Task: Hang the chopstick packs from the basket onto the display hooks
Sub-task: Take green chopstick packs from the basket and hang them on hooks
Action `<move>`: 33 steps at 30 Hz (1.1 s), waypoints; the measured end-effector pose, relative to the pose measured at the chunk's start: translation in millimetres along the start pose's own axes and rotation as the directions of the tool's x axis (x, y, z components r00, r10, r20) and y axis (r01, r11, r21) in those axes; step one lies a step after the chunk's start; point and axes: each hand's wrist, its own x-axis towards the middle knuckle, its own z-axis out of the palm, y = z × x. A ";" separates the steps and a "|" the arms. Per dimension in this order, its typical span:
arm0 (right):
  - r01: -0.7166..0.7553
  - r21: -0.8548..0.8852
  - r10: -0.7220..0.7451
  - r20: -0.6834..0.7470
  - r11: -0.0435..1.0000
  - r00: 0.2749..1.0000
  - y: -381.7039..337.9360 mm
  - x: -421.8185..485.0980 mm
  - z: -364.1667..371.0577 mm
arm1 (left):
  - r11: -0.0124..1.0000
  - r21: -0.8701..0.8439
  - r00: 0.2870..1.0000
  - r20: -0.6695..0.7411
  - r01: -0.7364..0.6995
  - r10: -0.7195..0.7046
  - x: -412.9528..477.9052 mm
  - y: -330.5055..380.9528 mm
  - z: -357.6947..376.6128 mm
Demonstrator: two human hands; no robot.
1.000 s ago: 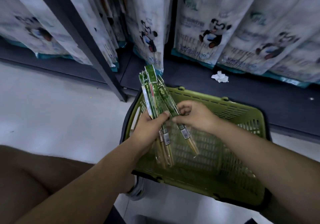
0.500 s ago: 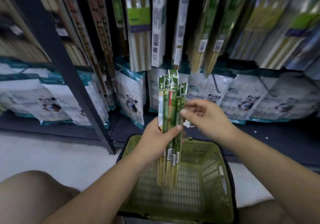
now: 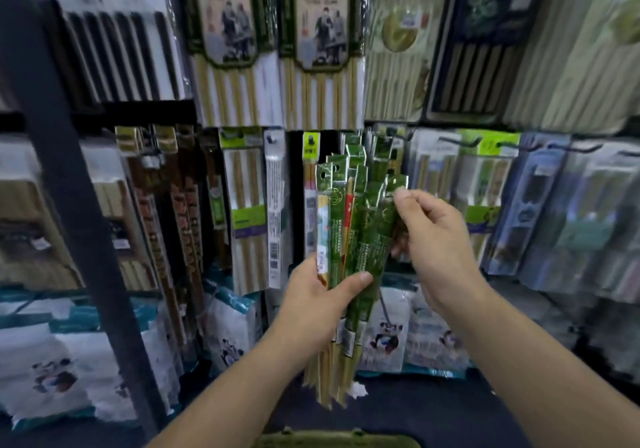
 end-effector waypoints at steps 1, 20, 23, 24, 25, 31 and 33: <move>0.006 -0.008 -0.006 -0.011 1.000 1.000 -4.6 7.8 -0.9 | 1.000 0.007 1.000 -0.007 -0.022 0.022 3.4 2.9 0.4; -0.059 -0.074 0.042 -0.210 0.995 0.977 -9.1 84.0 14.0 | 0.994 -0.109 0.996 -0.093 0.003 -0.014 33.9 -0.1 -10.1; -0.061 -0.085 0.042 -0.216 0.994 0.976 -5.4 87.8 16.0 | 0.992 -0.126 0.996 -0.085 0.025 -0.036 35.0 -1.1 -7.9; -0.054 -0.099 0.033 -0.208 0.994 0.978 -4.0 88.0 16.1 | 0.990 -0.137 0.996 -0.082 0.033 -0.044 35.2 -1.1 -7.1; -0.045 -0.123 0.019 -0.200 0.991 0.980 -2.1 87.9 15.7 | 0.989 -0.143 0.996 -0.078 0.038 -0.050 35.4 -1.6 -6.5; 0.012 -0.239 -0.084 -0.294 0.971 0.952 1.0 74.9 12.8 | 0.987 -0.153 0.995 -0.075 0.048 -0.060 36.9 -4.4 -4.8; 0.070 -0.223 -0.127 -0.253 0.972 0.959 -2.4 64.8 15.1 | 0.985 -0.169 0.996 -0.068 0.045 -0.057 37.1 -4.7 -3.9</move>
